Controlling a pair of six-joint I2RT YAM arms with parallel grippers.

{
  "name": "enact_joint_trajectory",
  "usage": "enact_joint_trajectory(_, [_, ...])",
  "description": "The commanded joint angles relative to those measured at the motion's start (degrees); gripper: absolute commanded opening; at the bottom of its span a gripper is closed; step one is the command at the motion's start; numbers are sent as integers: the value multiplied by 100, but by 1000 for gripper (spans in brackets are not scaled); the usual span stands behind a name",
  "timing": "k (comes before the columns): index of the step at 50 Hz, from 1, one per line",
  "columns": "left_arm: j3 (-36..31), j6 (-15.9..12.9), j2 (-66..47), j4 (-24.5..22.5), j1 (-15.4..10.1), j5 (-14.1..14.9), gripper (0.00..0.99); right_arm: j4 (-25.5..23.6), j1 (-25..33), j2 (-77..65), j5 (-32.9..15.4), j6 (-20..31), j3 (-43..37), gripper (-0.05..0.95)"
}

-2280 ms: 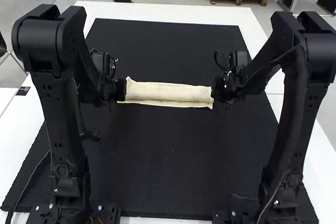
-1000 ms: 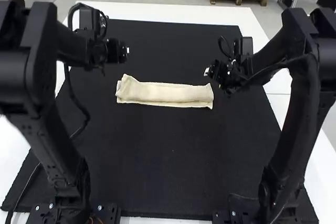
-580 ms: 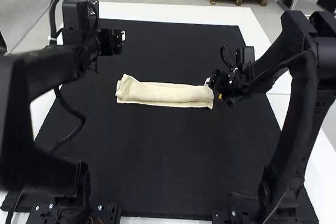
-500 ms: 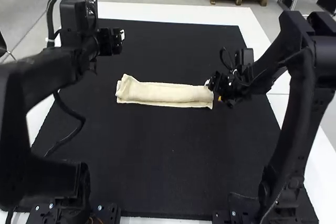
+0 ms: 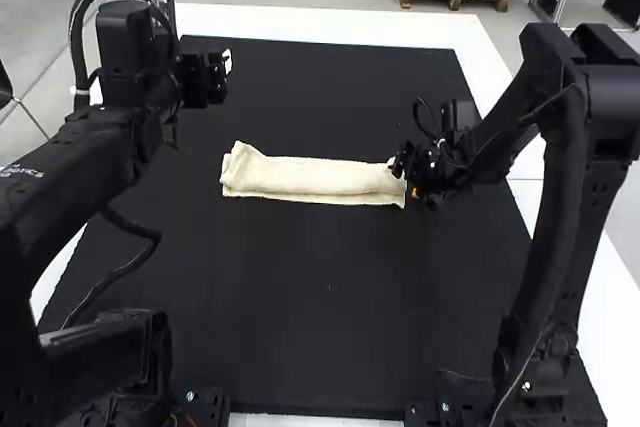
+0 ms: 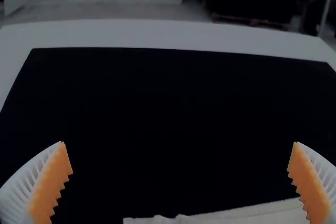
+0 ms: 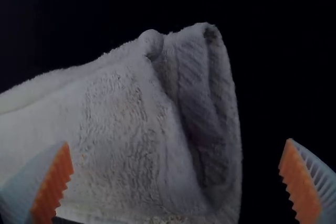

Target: Fold the towel.

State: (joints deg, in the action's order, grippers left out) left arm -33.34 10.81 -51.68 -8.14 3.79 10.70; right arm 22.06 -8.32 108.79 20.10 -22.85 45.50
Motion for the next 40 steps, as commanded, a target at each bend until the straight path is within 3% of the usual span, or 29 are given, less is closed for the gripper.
enact_joint_trajectory(1, [-14, 35, 114, -21, -1, -33, 966, 8, -285, 169, 249, -176, 161, 905])
enact_joint_trajectory(8, [38, 35, 114, -56, -1, -24, 966, 26, -320, 265, 249, -237, 197, 885])
enact_joint_trajectory(15, [65, 35, 132, -56, -1, -15, 966, 52, -320, 379, 231, -185, 179, 731])
enact_joint_trajectory(20, [65, 35, 193, -38, -1, -15, 966, 87, -320, 415, 170, -149, 153, 462])
enact_joint_trajectory(26, [65, 44, 343, 76, -1, -6, 966, 334, -302, 415, 38, -70, 38, -11])
enact_joint_trajectory(34, [214, 71, 879, 278, 8, -59, 966, 369, -258, 423, 3, -35, -14, -2])
enact_joint_trajectory(40, [390, 71, 1547, 401, -10, -323, 966, 369, -30, 406, 21, 44, -14, -2])
